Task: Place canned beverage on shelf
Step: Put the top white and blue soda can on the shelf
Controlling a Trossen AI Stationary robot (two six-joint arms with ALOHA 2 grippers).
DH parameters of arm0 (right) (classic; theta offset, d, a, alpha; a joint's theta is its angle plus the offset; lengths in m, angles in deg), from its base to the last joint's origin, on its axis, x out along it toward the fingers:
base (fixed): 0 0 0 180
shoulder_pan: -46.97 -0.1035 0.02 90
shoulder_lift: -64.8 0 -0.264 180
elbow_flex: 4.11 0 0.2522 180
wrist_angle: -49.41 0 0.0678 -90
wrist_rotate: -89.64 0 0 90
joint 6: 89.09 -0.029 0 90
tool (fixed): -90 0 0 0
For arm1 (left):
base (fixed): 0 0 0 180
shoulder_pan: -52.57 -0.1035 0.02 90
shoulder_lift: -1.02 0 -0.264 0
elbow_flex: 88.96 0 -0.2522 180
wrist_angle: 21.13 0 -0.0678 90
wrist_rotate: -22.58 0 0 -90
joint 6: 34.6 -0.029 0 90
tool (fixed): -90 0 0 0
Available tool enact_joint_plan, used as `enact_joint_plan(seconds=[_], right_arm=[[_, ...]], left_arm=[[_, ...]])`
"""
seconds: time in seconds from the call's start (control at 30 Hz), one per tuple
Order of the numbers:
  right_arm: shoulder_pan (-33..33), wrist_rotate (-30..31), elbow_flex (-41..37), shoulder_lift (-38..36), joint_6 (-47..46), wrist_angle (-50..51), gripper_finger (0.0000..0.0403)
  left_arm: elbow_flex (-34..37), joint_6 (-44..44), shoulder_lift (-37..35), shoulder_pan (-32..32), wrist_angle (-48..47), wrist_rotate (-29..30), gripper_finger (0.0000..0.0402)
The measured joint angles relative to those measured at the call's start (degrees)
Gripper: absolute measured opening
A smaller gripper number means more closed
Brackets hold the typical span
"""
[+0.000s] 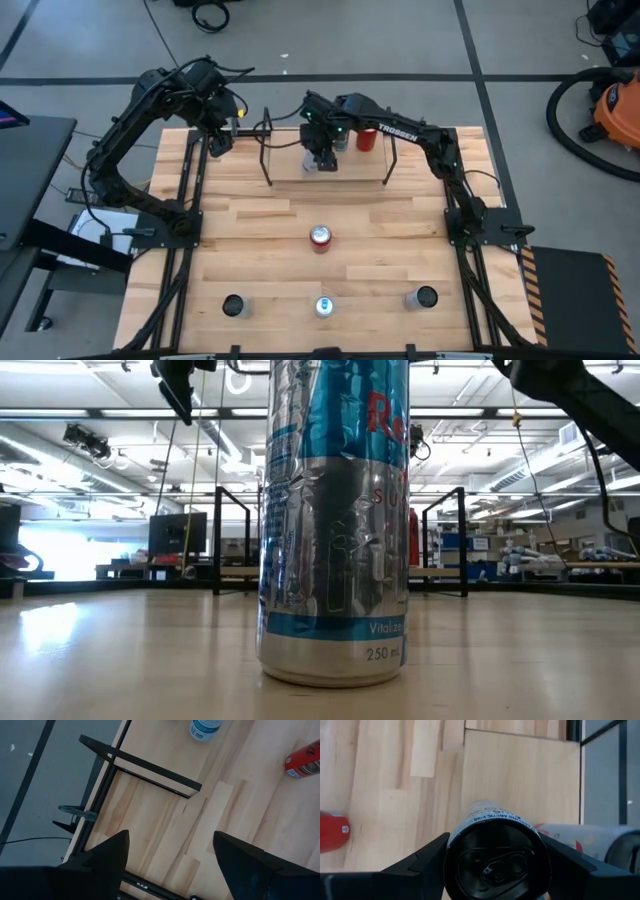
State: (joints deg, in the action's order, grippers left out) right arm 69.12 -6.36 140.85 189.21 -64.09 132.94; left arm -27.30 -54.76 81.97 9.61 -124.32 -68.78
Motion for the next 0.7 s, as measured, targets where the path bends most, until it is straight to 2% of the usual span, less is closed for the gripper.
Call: enact_joint_plan(seconds=[0.7], right_arm=[[1.2, -2.4, -1.2, 0.2, -1.3, -0.8, 0.0266]], left_arm=[[0.0, 0.0, 0.0, 0.0, 0.1, 0.0, 0.0291]])
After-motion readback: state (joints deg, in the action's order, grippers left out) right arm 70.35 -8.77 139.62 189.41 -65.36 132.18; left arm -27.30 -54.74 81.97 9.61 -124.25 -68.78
